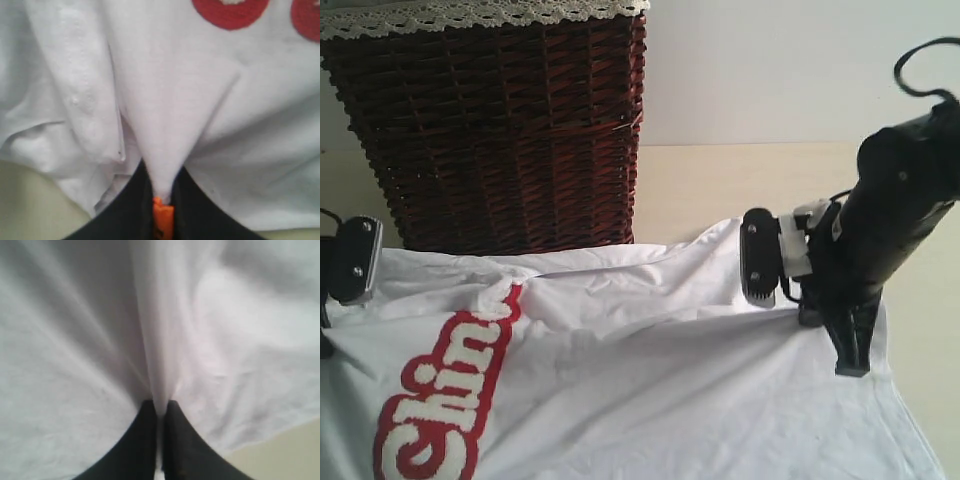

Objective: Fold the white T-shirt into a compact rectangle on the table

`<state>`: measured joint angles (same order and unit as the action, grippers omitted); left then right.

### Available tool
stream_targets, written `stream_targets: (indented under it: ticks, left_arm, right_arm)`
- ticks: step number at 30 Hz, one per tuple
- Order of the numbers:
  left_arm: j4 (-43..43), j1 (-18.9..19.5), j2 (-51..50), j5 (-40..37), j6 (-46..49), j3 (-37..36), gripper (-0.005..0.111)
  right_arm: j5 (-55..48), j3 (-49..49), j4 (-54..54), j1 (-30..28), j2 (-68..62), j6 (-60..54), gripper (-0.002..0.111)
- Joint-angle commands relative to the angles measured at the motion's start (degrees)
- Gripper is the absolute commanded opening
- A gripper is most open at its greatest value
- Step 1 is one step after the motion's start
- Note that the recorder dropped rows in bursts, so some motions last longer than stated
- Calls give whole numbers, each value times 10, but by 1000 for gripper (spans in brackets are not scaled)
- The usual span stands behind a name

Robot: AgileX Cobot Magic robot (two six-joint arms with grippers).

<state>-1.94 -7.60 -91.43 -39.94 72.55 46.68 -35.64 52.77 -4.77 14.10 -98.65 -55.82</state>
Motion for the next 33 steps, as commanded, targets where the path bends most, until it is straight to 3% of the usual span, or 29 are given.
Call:
stream_targets:
  ticks: [1, 7, 10, 14, 25, 33]
  left_arm:
    - [-6, 2, 76, -4, -38, 0, 0]
    - [-2, 3, 172, 22, -134, 0, 0]
    - [7, 2, 220, 27, -134, 0, 0]
    - [13, -4, 276, 31, -133, 0, 0]
    - [-52, -87, 460, 10, -158, 0, 0]
    - [-64, -136, 599, -102, -178, 11, 0]
  right_arm:
    - [-44, 29, -54, -1, 71, 41, 0]
    - [-107, 49, -160, -27, 138, 122, 0]
    - [-63, 49, -126, -49, 184, 162, 0]
    - [-52, 49, -61, -51, 231, 123, 0]
    - [-65, 49, 2, -50, 367, 119, 0]
    - [-233, 49, 16, -10, 506, 134, 0]
